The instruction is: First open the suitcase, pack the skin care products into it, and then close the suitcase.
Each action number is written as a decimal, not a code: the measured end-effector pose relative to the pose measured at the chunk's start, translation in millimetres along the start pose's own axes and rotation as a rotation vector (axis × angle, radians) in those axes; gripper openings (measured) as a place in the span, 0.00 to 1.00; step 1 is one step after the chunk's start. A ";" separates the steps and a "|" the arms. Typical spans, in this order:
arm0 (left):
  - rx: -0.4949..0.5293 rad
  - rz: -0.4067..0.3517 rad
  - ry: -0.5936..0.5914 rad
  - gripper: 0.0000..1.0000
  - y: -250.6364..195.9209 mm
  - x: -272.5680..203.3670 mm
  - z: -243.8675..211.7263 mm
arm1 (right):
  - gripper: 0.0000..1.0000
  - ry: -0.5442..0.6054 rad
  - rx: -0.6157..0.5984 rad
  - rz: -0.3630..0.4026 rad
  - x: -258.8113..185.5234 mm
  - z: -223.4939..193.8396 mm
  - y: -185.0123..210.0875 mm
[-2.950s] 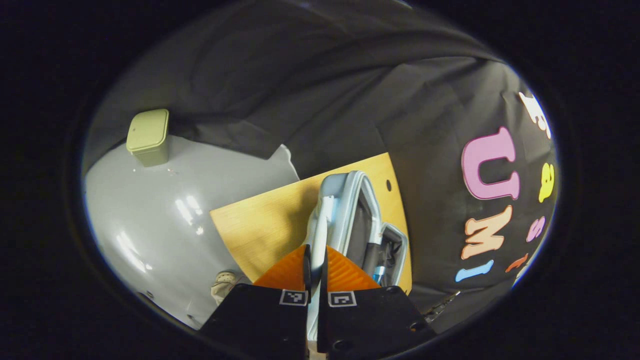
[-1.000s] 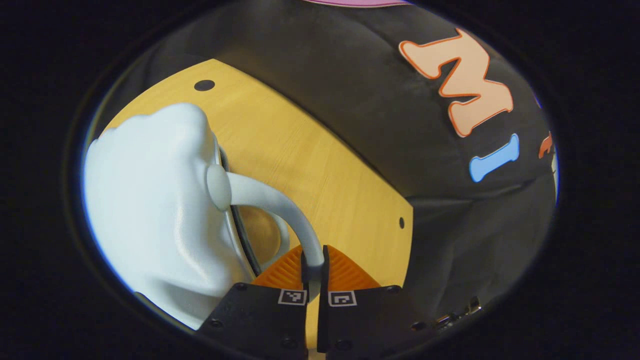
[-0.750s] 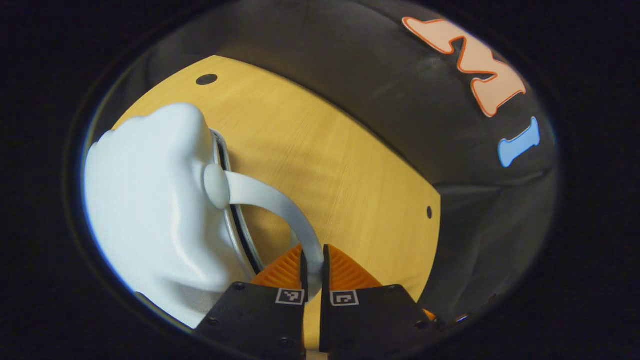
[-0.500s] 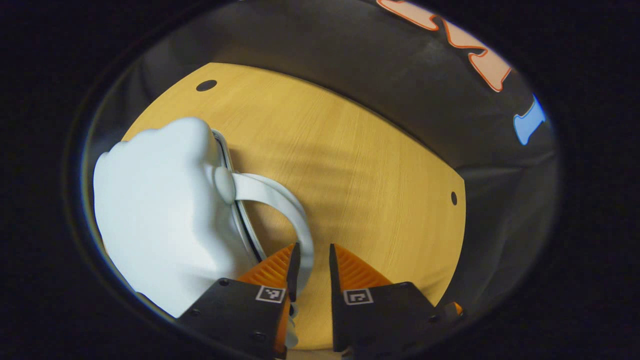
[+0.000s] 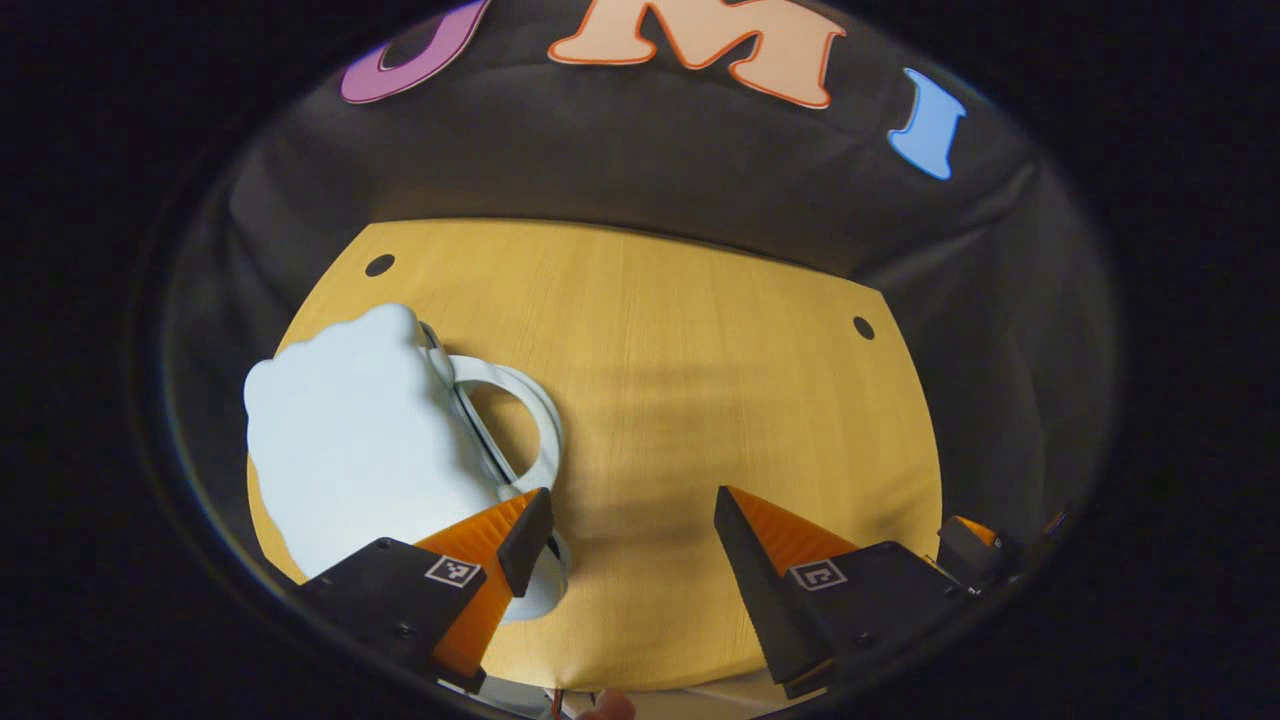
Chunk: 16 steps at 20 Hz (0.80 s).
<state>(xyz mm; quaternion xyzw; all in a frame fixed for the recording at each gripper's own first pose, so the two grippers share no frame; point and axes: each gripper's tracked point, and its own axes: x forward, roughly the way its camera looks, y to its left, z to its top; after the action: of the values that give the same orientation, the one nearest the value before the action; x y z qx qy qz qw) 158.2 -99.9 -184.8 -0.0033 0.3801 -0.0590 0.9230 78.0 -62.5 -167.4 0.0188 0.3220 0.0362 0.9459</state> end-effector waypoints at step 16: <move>0.054 -0.016 -0.036 0.96 -52.6 -34.1 -52.9 | 0.93 -0.066 -0.027 0.064 -20.2 13.1 -0.6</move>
<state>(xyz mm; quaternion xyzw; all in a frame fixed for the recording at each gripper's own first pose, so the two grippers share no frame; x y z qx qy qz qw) 91.4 -146.3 -195.8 0.0173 0.3619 -0.0767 0.9289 70.1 -64.9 -144.8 0.0175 0.2894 0.0699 0.9545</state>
